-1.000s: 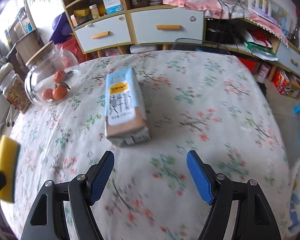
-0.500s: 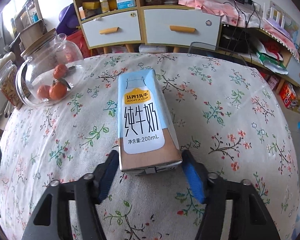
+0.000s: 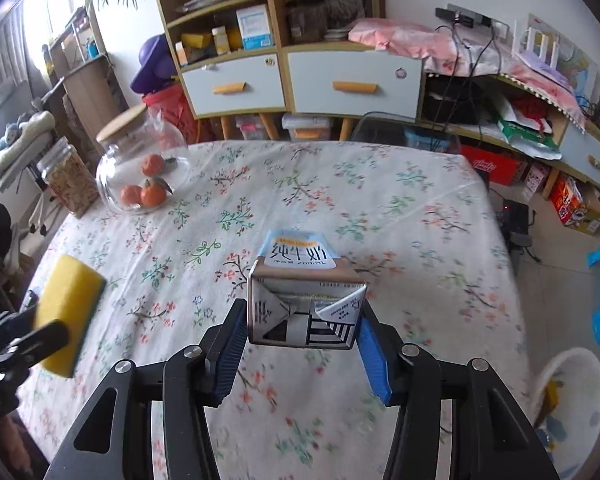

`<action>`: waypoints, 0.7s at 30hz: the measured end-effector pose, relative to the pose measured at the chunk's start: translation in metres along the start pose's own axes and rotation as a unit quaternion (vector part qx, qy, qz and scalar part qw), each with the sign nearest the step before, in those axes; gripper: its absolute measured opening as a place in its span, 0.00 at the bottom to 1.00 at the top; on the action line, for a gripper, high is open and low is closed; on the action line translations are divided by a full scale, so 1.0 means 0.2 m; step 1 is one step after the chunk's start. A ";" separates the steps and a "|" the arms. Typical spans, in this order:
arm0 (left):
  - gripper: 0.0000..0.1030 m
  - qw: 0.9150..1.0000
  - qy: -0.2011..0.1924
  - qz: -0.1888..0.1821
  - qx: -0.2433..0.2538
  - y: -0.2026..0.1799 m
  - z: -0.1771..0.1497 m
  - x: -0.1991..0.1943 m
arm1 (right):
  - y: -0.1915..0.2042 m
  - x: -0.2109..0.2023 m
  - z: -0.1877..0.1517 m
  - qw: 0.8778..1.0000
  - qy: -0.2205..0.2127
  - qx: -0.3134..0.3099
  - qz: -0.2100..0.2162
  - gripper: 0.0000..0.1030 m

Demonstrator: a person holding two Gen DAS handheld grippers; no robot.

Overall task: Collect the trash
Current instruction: 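Carry the milk carton and sponge over the bucket and release both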

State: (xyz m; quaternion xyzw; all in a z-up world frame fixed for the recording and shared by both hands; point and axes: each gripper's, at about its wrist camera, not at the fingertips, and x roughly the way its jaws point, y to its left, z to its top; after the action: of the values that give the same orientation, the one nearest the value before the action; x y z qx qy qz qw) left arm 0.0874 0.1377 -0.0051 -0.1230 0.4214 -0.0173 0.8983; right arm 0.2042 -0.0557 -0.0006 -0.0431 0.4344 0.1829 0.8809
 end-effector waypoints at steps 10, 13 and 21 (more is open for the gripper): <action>0.53 0.999 0.009 -0.026 0.046 -0.28 -0.08 0.05 | -0.27 -0.35 -0.23 0.999 -0.046 0.021 -0.011 0.52; 0.53 0.998 0.018 -0.032 0.058 -0.36 -0.11 0.08 | -0.39 -0.41 -0.29 0.998 -0.038 0.048 -0.020 0.52; 0.53 0.995 0.033 -0.055 0.078 -0.55 -0.17 0.14 | -0.81 -0.63 -0.46 0.989 -0.041 0.130 -0.063 0.52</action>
State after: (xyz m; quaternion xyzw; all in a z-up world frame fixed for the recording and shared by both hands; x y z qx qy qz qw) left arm 0.0864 0.0197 -0.0211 -0.0747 0.4405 -0.1032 0.8886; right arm 0.1229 -0.2647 0.0273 0.0516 0.4143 0.0704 0.9060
